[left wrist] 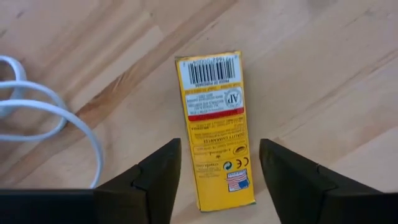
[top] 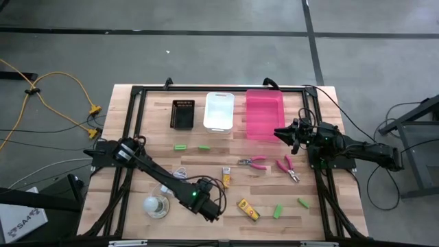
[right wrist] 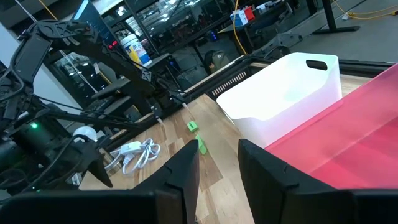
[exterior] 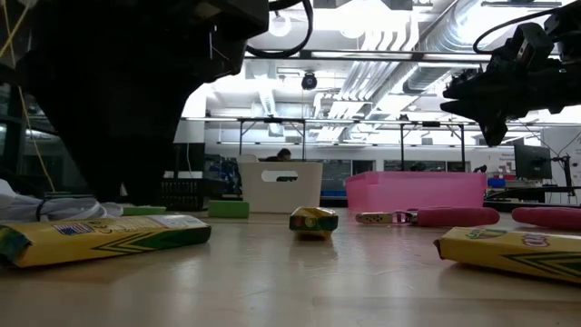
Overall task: Pick & Place School Supplies
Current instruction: Put the left crayon box into the pink bin
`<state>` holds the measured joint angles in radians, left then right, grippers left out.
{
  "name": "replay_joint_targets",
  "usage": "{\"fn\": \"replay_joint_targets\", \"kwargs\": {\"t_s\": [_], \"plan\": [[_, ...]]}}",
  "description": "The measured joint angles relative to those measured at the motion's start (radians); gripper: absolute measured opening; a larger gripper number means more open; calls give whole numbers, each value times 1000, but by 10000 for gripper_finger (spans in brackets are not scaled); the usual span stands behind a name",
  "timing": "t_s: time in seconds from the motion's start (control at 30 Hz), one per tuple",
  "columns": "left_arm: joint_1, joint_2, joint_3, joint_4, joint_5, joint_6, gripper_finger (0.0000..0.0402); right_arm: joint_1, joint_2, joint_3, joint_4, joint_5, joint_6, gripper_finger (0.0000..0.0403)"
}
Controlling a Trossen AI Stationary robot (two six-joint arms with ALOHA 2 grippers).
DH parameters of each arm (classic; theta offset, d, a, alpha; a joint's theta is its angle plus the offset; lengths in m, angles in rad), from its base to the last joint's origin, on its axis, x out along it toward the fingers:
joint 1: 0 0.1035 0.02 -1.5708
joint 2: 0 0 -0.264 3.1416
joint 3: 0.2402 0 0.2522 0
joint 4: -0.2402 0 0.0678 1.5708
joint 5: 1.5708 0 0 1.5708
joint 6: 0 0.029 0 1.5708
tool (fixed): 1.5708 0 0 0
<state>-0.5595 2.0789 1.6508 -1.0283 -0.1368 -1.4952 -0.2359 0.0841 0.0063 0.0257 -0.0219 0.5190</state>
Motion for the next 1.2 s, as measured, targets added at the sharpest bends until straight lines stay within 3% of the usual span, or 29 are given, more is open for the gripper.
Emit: {"fn": "replay_joint_targets", "kwargs": {"t_s": [0.2, 0.8, 1.2], "plan": [[-3, 0, 0, -1, 4, -33, 243, 0, 0, 0, 0, 0, 0, 100], [3, 57, 0, 20, 56, -43, 243, 0, 0, 0, 0, 0, 0, 100], [9, 65, 1, 27, 59, -43, 185, 0, 0, 0, 0, -3, 0, 100]]}}
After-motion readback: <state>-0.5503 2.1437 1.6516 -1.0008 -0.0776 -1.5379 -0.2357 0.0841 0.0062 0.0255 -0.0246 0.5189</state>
